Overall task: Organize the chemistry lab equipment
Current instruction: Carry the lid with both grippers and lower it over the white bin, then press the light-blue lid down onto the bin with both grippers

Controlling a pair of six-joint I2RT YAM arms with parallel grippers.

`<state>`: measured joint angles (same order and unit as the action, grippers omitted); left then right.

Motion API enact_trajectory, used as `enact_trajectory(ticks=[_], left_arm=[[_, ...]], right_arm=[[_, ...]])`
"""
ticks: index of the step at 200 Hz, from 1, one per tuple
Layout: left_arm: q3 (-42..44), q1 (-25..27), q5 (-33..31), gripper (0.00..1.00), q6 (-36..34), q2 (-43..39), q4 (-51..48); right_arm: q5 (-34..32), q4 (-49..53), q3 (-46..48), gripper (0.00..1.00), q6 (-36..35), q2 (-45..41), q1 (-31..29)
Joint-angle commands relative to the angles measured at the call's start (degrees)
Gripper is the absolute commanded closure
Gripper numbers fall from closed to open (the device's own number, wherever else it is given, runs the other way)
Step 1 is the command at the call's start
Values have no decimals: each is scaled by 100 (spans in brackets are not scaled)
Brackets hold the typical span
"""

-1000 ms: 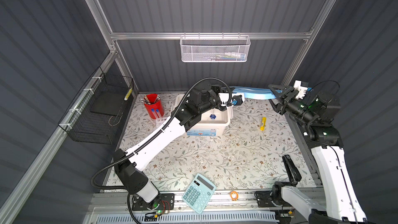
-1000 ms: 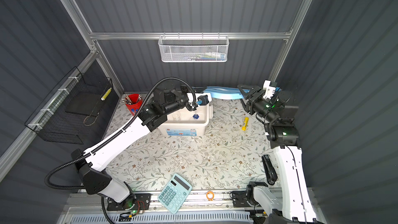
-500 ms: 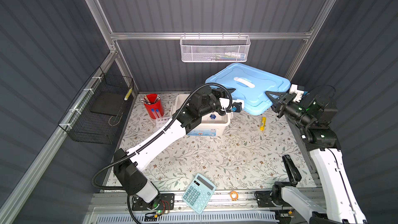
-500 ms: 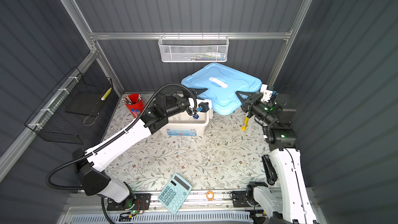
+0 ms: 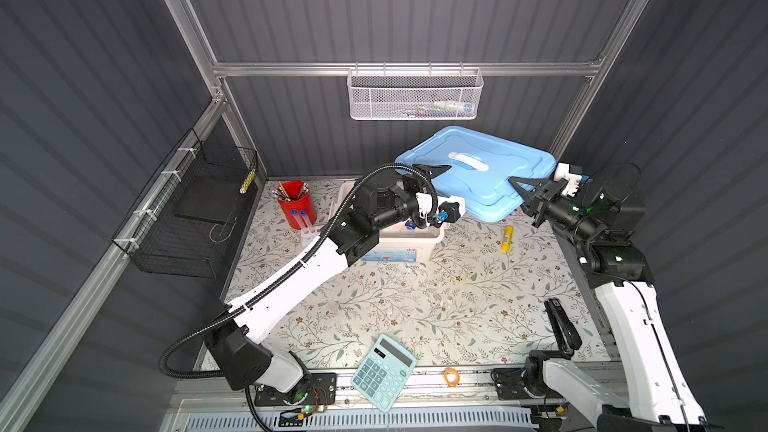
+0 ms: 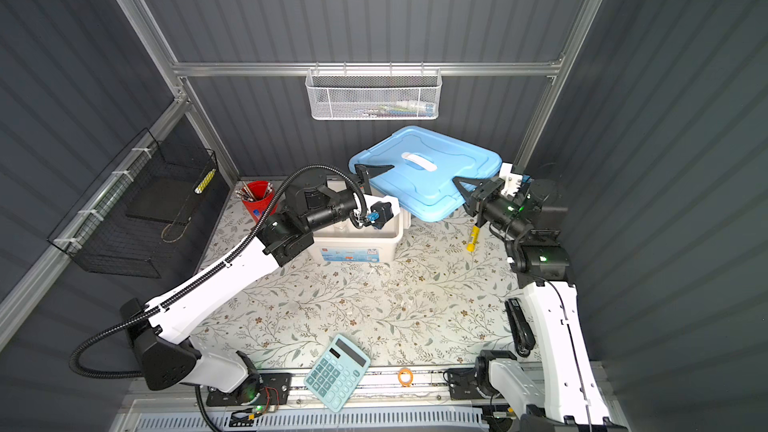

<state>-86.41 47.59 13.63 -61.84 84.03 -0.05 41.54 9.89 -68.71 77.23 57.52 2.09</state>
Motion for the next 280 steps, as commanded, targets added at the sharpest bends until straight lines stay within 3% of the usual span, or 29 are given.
enact_trajectory(ticks=[1,64,100,114,139,169,219,242,280], left_arm=[[86,47,241,10,466,-396,178],[157,48,309,9,1185,-936,-259],[-139,-53,-140,9,1764,-947,-474],[-271,-392,93,9,2335,-852,-529],[-284,-1443,1037,9,3871,-701,-198],[-477,-2061,1445,10,4794,-412,-42],[-297,-3049,1817,10,6168,-290,451],[216,-3606,1924,11,6925,-441,840],[1087,-4176,1874,11,7480,-717,1003]], right_arm=[[28,-149,-242,96,-372,90,27],[452,-34,-354,96,-789,225,178],[923,-159,-293,96,-1038,226,178],[1102,-169,-195,96,-1164,199,178],[1484,-405,57,96,-1282,224,162],[1700,-847,342,95,-1312,299,-69],[1755,-1578,582,96,-1300,862,-719],[1784,-1840,479,96,-1328,1240,-1006],[1818,-2224,297,97,-1328,1920,-1328]])
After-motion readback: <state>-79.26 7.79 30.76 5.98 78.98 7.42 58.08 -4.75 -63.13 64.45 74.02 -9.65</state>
